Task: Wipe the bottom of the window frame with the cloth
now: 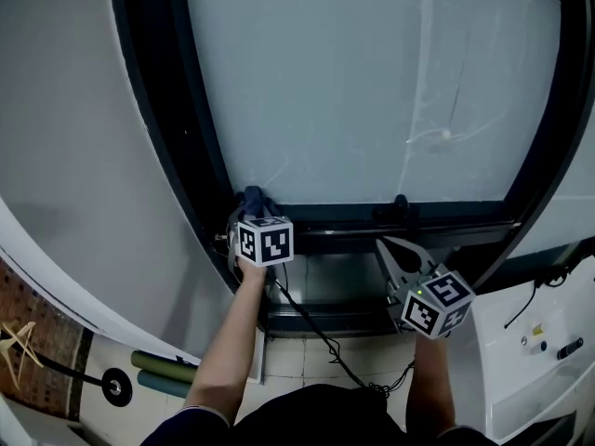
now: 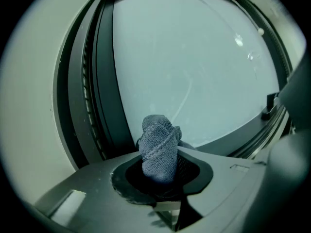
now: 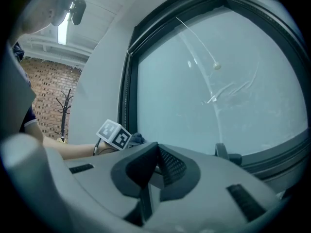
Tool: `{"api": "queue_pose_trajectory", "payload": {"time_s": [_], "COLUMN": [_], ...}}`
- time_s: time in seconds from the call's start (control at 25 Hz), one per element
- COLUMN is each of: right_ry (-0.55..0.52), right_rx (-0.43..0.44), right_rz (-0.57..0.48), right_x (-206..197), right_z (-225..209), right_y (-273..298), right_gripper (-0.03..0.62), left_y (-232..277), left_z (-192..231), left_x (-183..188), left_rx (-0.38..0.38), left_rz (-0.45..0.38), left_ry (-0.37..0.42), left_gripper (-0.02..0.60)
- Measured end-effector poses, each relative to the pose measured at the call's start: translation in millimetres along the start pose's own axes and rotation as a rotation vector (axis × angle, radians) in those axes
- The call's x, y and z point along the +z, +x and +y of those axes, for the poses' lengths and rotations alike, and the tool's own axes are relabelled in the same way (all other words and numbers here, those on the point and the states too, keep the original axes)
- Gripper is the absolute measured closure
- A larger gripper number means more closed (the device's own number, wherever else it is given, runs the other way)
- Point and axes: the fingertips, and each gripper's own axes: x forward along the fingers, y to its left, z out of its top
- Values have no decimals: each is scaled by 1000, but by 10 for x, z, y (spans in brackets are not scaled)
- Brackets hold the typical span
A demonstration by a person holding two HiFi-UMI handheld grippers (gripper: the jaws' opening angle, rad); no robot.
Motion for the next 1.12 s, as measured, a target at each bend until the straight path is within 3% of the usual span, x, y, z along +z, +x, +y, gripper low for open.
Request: {"api": "queue_pose_trajectory", "payload": {"time_s": [0.16,0.32,0.44,0.76,0.92,1.12], "right_ry": [-27,-53,-58,-54,-51,-21], "right_rx": [-55,-115,-134,-169,-168,-173], "right_rz": [-11,-33,-39,-32,-26,-14], "right_x": [119,266,309,382,394,310], "right_z": [-105,-282,-477,-1228,-1522,-1843], "right_y": [-110,-408,-690,-1489,-1800,-2087], "right_gripper": [594,594,594,594,594,594], "left_y": [-331,-588,-799,-1195,-1271,-1241], "left_z": [-332,-954,-1384,-2500,-3025,-3459], "left_x": [453,743,1026,1640,1688,1627], "left_rx": [-134,-315,-379,-433,-441,-387], "left_rz": [-134,-175,-220,-282,-258,-231], "left_ry": [-49,-72,-81,-87,-85,-54], "left_gripper": [479,479,478,477,477,477]}}
